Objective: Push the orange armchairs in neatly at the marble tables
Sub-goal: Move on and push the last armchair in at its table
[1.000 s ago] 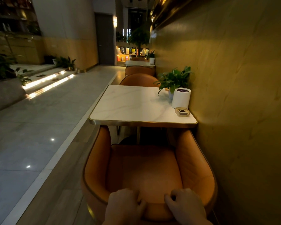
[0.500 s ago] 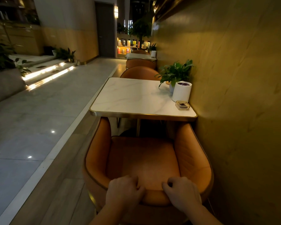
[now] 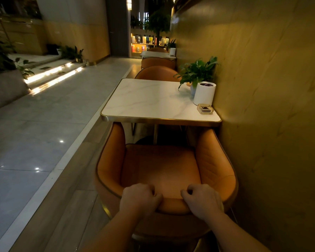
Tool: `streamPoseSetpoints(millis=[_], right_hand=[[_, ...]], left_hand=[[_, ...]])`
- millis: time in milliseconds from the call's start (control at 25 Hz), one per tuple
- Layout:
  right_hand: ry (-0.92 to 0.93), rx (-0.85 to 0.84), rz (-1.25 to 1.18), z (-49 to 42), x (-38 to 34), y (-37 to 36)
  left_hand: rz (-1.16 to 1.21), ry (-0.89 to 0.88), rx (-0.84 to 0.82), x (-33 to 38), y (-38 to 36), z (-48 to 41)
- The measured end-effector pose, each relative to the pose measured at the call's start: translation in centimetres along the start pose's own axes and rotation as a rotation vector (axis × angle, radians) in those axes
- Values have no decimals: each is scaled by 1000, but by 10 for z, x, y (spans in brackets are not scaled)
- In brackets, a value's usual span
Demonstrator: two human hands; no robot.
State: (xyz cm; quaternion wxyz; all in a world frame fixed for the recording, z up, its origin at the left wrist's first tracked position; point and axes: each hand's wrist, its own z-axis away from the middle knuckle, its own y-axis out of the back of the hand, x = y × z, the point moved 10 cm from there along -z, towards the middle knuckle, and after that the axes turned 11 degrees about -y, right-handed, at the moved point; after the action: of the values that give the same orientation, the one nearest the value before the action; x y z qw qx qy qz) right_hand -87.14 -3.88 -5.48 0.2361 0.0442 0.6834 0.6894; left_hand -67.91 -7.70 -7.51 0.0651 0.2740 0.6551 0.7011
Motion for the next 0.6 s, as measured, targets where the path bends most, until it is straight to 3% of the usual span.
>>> streamPoseSetpoints(millis=[480,600], right_hand=[[4,31,-18,-3,5,-5],[14,4,-11,-4,5,-8]], left_hand=[[71,19,-3,1,0,3],[51,-1,-81,0,-7,5]])
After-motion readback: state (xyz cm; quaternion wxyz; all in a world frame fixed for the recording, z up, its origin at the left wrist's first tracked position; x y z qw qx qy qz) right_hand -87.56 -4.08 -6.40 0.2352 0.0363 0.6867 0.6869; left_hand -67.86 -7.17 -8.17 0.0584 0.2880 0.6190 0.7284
